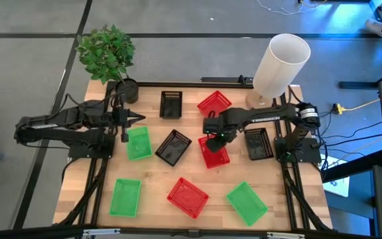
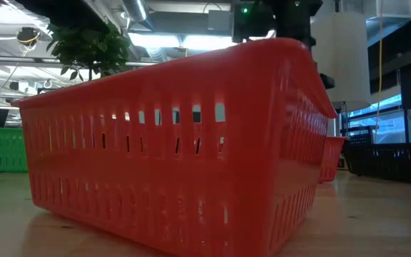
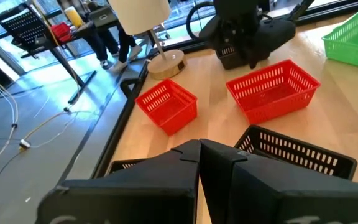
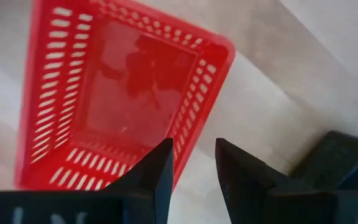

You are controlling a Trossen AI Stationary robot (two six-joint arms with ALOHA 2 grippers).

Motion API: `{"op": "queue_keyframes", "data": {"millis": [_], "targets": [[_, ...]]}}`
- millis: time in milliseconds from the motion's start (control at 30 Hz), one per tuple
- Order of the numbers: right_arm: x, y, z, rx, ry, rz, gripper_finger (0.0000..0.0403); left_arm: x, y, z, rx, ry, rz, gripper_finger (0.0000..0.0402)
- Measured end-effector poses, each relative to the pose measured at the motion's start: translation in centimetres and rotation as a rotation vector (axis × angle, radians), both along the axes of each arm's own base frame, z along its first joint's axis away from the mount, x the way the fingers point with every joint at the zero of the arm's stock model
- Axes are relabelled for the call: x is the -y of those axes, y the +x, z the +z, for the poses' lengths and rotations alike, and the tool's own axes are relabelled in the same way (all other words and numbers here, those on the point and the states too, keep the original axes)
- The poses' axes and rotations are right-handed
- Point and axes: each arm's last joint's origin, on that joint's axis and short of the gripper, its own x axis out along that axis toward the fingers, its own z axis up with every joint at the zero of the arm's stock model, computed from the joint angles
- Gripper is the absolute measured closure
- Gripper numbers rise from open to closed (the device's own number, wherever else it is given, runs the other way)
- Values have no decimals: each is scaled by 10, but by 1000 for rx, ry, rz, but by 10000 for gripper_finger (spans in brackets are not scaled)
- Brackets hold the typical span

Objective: Stack baskets by color
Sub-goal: Stack the middle red bin on the top red bin

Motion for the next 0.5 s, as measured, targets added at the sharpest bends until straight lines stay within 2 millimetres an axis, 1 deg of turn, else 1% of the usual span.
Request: {"op": "queue_keyframes", "data": {"millis": [367, 500], "targets": [[12, 5, -17, -56, -9, -31, 284, 0, 0, 0, 0, 1, 0, 401], [14, 7, -25, -77, -8, -7, 284, 0, 0, 0, 0, 2, 0, 401]]}}
